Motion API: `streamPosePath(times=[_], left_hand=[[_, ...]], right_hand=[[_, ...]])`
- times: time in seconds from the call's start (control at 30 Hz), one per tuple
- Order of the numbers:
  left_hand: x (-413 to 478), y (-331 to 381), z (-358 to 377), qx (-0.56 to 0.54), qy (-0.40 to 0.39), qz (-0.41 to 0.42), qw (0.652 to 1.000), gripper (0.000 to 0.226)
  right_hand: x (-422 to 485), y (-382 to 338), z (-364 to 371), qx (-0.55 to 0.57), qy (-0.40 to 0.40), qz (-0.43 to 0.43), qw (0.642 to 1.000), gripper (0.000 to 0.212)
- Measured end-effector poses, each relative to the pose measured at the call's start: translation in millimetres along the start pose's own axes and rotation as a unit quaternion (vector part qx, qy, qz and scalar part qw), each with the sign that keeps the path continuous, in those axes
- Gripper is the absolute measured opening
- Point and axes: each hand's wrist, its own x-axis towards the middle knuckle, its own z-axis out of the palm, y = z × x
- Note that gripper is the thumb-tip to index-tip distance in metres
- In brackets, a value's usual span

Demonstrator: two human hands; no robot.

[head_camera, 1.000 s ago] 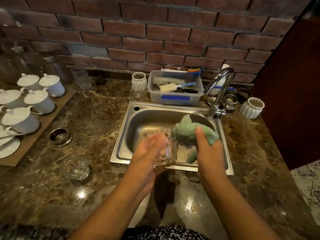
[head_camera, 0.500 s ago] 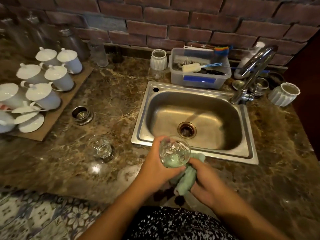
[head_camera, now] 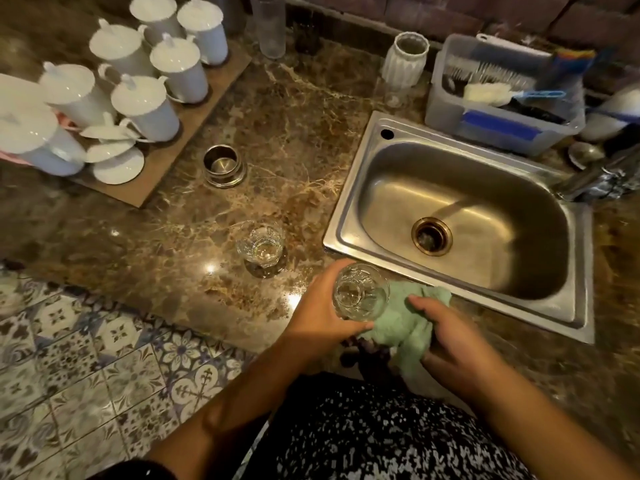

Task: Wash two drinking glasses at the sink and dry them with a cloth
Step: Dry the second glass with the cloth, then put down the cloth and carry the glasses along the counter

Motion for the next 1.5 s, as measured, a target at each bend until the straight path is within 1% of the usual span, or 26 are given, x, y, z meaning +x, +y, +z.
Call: streamPosePath(times=[0.1,0.17,0.23,0.3,0.4,0.53,0.63,0.7,0.77,0.8,0.83,0.9,0.93,0.97,1.03,1.1,1.13,1.17,1.2,1.23,1.27,1.3,1.33,1.4,1.47,1.5], left_hand=[[6,-11,-14,-0.027,0.014,-0.017,0.999,0.087],[11,-17,-23,-0.027,0.018,-0.024,0.999,0.09],[16,-23,-31,-0.025,0.013,-0.034,0.999,0.093],[20,-29,-36,-0.036,0.013,-0.05,0.998,0.09],[21,-38,-36,-0.051,0.028,-0.059,0.997,0.088],[25,-44,-33,-0.039,0.053,-0.051,0.997,0.083],[30,-43,-30,-0.048,0.052,-0.07,0.995,0.086],[31,-41,-30,-0.062,0.044,-0.091,0.993,0.093],[30,-34,-30,-0.065,0.047,-0.112,0.99,0.102],[28,-28,-29,-0.051,0.059,-0.121,0.99,0.105],[25,-21,-27,-0.029,0.075,-0.132,0.988,0.106],[12,-7,-20,0.004,0.112,-0.149,0.982,0.102],[5,1,-15,0.008,0.125,-0.148,0.981,0.097],[-2,10,-10,0.011,0.134,-0.137,0.981,0.09],[-13,32,-1,0.02,0.135,-0.084,0.987,0.071],[-18,58,7,0.027,0.104,-0.003,0.994,0.055],[-18,71,12,0.032,0.079,0.035,0.996,0.051],[-16,84,16,0.04,0.047,0.068,0.996,0.051],[-14,95,21,0.044,0.003,0.088,0.995,0.052],[-11,105,24,0.035,-0.055,0.089,0.994,0.052],[-8,114,27,0.018,-0.121,0.079,0.989,0.051],[-6,122,29,0.018,-0.183,0.067,0.981,0.05],[-2,129,33,0.03,-0.226,0.063,0.972,0.046],[4,142,42,0.046,-0.265,0.061,0.961,0.039],[10,153,52,0.003,-0.292,0.027,0.956,0.034],[13,157,58,-0.022,-0.315,0.007,0.949,0.033]], right_hand=[[4,0,9,0.002,0.0,0.002,1.0,0.036],[7,0,13,-0.016,0.004,0.002,1.0,0.037],[9,-3,16,-0.024,0.004,-0.009,1.0,0.032],[12,-6,18,-0.016,0.007,-0.017,1.0,0.029],[14,-8,19,-0.019,0.025,-0.004,1.0,0.029],[13,-10,18,-0.01,0.03,0.011,0.999,0.03],[10,-12,19,-0.016,0.032,0.001,0.999,0.029],[8,-14,17,-0.037,0.034,-0.011,0.999,0.027],[3,-18,15,-0.098,0.048,-0.046,0.993,0.021],[-1,-21,14,-0.171,0.053,-0.079,0.981,0.016],[-6,-23,14,-0.258,0.05,-0.116,0.958,0.012],[-16,-25,10,-0.405,0.02,-0.187,0.895,0.024],[-20,-27,8,-0.453,0.004,-0.206,0.867,0.026],[-24,-29,6,-0.492,-0.003,-0.221,0.842,0.024],[-29,-36,-2,-0.557,-0.027,-0.257,0.789,0.015],[-40,-47,-6,-0.593,-0.108,-0.29,0.744,0.013],[-46,-52,-9,-0.603,-0.16,-0.301,0.721,0.014],[-52,-57,-15,-0.613,-0.201,-0.304,0.7,0.016],[-58,-63,-22,-0.623,-0.226,-0.302,0.685,0.019],[-64,-70,-30,-0.628,-0.24,-0.301,0.676,0.024],[-69,-77,-39,-0.625,-0.251,-0.295,0.678,0.028],[-75,-85,-50,-0.614,-0.262,-0.284,0.689,0.031],[-81,-94,-62,-0.601,-0.27,-0.265,0.704,0.031],[-91,-113,-88,-0.568,-0.271,-0.226,0.743,0.03],[-96,-130,-112,-0.52,-0.262,-0.207,0.786,0.033],[-96,-136,-124,-0.486,-0.248,-0.211,0.811,0.027]])
